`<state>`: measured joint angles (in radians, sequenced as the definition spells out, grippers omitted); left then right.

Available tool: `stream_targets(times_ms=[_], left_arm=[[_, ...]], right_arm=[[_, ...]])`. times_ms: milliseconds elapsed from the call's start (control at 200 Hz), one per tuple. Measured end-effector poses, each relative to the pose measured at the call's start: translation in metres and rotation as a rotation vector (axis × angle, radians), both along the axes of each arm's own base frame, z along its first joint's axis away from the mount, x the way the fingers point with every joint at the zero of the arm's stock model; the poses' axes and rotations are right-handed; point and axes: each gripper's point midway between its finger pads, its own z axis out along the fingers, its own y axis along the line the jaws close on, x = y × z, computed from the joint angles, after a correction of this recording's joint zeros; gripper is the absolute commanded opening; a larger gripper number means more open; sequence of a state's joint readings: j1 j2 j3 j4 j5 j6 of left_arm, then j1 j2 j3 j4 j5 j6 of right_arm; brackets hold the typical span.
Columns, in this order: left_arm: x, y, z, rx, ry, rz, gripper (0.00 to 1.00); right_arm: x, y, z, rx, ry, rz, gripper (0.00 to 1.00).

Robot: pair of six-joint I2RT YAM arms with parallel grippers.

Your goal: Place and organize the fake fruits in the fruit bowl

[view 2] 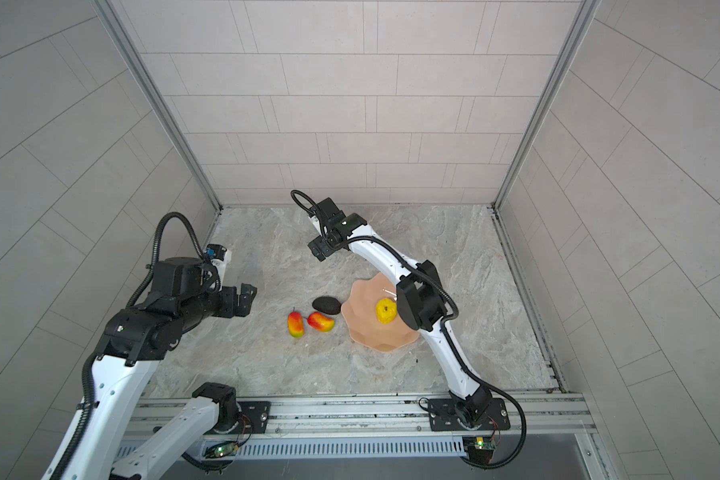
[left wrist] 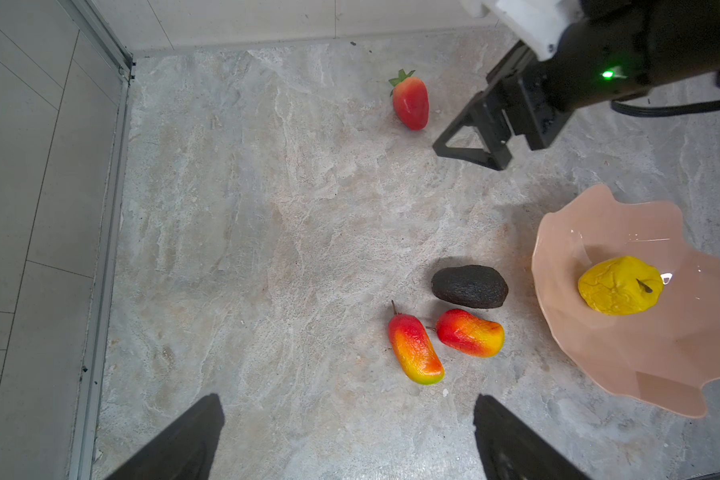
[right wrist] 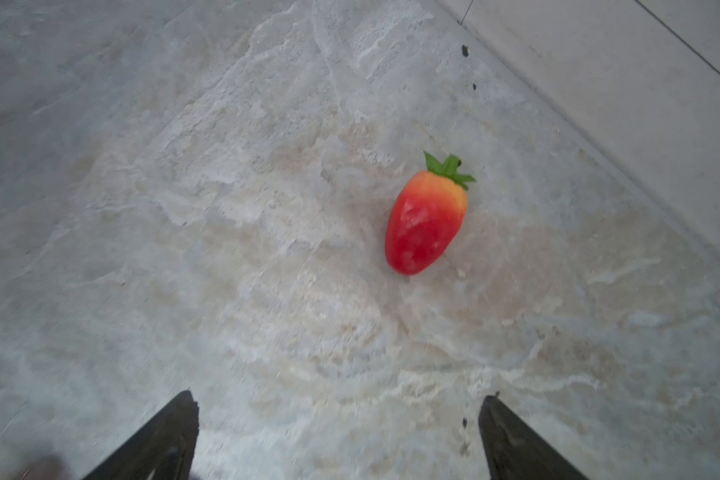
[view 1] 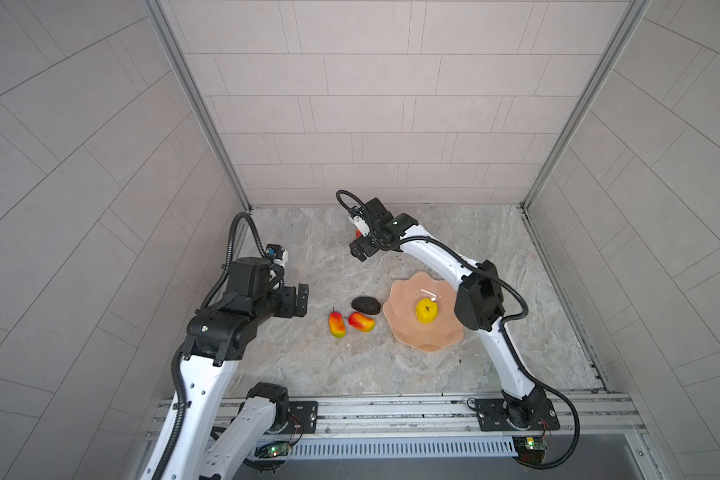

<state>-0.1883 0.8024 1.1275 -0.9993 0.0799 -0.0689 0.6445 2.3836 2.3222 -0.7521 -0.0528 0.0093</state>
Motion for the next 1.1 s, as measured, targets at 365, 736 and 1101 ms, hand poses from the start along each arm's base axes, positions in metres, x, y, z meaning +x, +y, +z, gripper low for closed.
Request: stream_targets(times_ms=[365, 736, 1101], left_arm=[[0.009, -0.004, -0.002, -0.006, -0.003, -0.016, 1.0], [0.009, -0.006, 0.0, -0.01, -0.015, -0.028, 1.0], [0.006, -0.006, 0.0, -0.004, -0.024, -0.035, 1.0]], right_arm=[[0.072, 0.002, -0.063, 0.18, 0.02, -0.261, 1.0], [0.102, 0.017, -0.081, 0.405, 0.006, -0.431, 0.86], [0.119, 0.008, -0.081, 0.489, -0.008, -0.533, 0.51]])
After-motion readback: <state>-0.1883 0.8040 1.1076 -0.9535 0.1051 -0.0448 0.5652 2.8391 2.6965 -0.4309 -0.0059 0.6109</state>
